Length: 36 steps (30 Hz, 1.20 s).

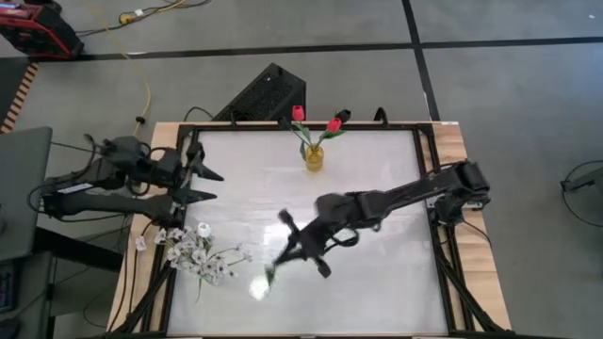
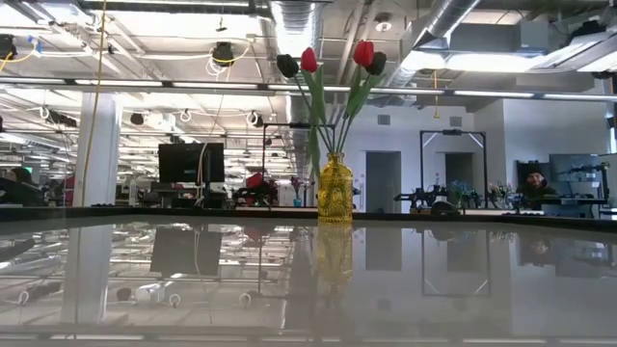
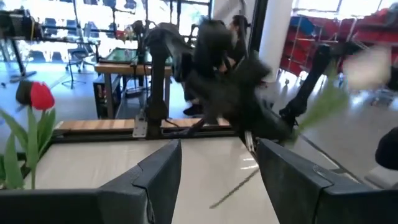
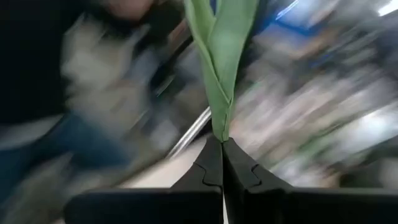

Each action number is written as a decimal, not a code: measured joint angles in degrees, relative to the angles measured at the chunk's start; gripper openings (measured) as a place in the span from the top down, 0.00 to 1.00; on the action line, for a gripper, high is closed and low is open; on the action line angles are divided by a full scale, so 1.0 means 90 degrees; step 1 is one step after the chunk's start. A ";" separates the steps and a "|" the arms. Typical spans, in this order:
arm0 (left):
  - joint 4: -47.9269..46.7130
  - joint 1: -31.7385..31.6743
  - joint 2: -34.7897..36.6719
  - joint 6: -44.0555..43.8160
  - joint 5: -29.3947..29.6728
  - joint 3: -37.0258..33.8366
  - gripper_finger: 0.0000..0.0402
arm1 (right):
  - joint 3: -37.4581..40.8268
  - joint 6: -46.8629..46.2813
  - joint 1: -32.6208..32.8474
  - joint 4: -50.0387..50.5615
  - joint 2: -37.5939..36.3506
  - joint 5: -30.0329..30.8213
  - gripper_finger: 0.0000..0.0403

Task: Sort flowers into vase by color
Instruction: Put the white flower into the transparent vase

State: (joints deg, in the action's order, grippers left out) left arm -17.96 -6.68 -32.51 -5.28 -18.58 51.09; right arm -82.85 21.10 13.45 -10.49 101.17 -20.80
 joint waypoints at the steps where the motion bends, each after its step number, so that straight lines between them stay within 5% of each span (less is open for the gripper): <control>1: 0.0081 0.0000 -0.0065 0.0063 -0.0034 0.0000 0.51 | 0.0061 -0.0207 -0.0009 -0.0377 -0.0128 0.0311 0.96; 7: 0.0736 0.0000 -0.0526 0.0345 -0.0094 0.0000 0.51 | 0.0083 -0.0695 -0.0292 -0.1651 -0.0423 0.1417 0.96; 20: 0.1372 0.0002 -0.1579 0.0204 -0.0290 0.0000 0.51 | 0.0074 -0.2076 -0.1181 -0.3644 0.0242 0.1252 0.95; 36: 0.1823 0.0002 -0.2074 0.0050 -0.0309 0.0000 0.51 | 0.0068 -0.2200 -0.1263 -0.3693 0.0354 0.1515 0.95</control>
State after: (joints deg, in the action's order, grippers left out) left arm -1.55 -6.66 -51.17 -4.83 -21.36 51.09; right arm -82.24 1.30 2.09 -43.72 104.36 -7.16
